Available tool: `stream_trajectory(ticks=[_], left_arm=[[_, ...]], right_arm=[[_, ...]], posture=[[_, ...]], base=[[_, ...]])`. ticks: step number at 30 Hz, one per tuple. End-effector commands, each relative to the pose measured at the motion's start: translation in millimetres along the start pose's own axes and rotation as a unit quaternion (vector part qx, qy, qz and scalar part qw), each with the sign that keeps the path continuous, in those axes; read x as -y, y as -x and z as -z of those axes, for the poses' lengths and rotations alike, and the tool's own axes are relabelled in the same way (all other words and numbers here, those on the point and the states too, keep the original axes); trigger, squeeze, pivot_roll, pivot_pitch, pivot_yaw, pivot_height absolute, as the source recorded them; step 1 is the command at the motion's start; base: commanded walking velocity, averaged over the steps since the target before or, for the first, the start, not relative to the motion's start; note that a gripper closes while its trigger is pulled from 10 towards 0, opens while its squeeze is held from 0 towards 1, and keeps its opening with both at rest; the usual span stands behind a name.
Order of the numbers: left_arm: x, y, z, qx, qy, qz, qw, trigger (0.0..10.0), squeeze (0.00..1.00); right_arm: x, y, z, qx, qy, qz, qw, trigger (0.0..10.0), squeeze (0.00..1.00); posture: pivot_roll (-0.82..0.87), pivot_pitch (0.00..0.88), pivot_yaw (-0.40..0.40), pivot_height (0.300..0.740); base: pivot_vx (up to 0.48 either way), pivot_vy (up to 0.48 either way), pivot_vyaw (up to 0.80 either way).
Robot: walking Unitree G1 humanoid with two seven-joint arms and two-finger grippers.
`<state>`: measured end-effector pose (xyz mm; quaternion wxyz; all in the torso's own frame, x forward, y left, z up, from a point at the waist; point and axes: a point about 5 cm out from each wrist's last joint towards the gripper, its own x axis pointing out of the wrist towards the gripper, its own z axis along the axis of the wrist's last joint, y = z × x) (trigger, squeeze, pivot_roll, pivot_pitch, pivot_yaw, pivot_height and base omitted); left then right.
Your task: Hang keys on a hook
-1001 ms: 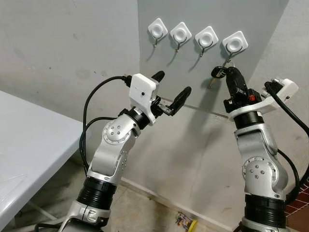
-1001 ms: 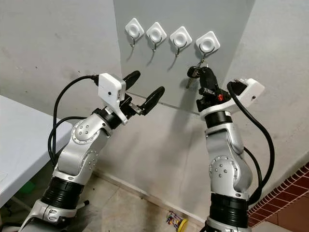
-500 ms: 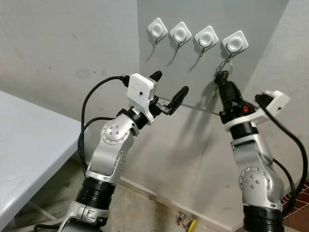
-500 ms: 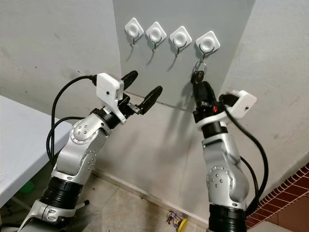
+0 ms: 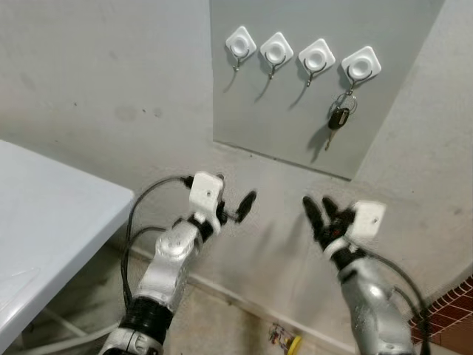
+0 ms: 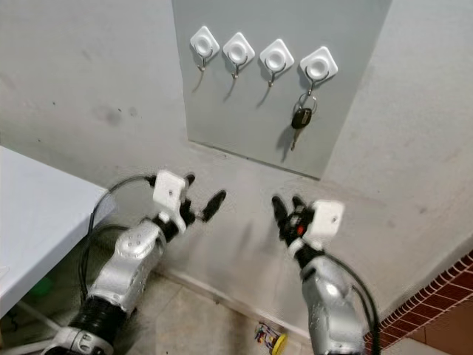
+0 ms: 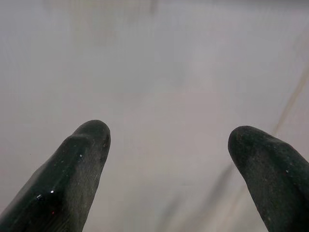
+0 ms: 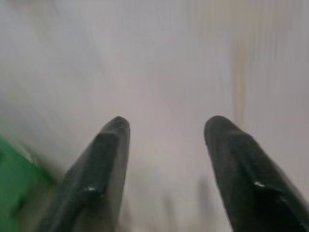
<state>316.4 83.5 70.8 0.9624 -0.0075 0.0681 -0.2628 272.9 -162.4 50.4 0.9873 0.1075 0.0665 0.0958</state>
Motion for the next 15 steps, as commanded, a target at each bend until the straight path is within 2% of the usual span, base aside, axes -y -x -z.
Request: stream_trajectory(ticks=[1, 2, 3, 7, 8, 11, 13, 15], left_arm=[[-3.5, 4.0, 14, -0.022, 0.004, -0.015, 1.000, 10.0, 0.00], [-4.6, 8.2, 29, -0.050, 0.011, -0.028, 0.998, 10.0, 0.00], [-4.6, 8.2, 29, -0.050, 0.011, -0.028, 0.998, 10.0, 0.00], [-6.4, 19.3, 58, -0.103, 0.009, -0.047, 0.994, 10.0, 0.00], [-6.9, 25.7, 69, -0.124, 0.012, -0.053, 0.991, 10.0, 0.00], [-6.5, 29.0, 75, -0.137, -0.001, -0.056, 0.989, 10.0, 0.00], [-5.8, 32.6, 81, -0.144, -0.008, -0.059, 0.988, 10.0, 0.00], [-4.0, 38.4, 89, -0.162, -0.018, -0.059, 0.985, 10.0, 0.00]], right_arm=[[4.2, 3.8, 14, -0.023, 0.020, 0.005, 1.000, 10.0, 1.00], [8.6, 9.5, 29, -0.047, 0.031, 0.016, 0.998, 10.0, 1.00], [8.6, 9.5, 29, -0.047, 0.031, 0.016, 0.998, 10.0, 1.00], [19.1, 23.9, 62, -0.106, 0.045, 0.041, 0.993, 10.0, 1.00], [23.2, 31.9, 75, -0.132, 0.050, 0.051, 0.989, 10.0, 1.00], [27.6, 37.4, 83, -0.152, 0.057, 0.067, 0.985, 10.0, 1.00], [30.1, 43.8, 91, -0.168, 0.043, 0.073, 0.982, 10.0, 1.00], [33.8, 54.3, 103, -0.202, 0.049, 0.088, 0.974, 10.0, 1.00]], posture=[[-0.05, 0.000, 0.005, 0.740], [-0.05, 0.000, 0.005, 0.740], [-0.05, 0.000, 0.005, 0.740], [-0.05, 0.000, 0.007, 0.740], [-0.05, 0.000, 0.007, 0.740], [-0.05, 0.000, 0.007, 0.740], [-0.05, 0.000, 0.007, 0.740], [-0.05, 0.000, 0.007, 0.740]], base=[[0.000, 0.000, 0.00], [0.000, 0.000, 0.00], [0.000, 0.000, 0.00], [0.000, 0.000, 0.00], [0.000, 0.000, 0.00], [0.000, 0.000, 0.00], [0.000, 0.000, 0.00], [0.000, 0.000, 0.00]])
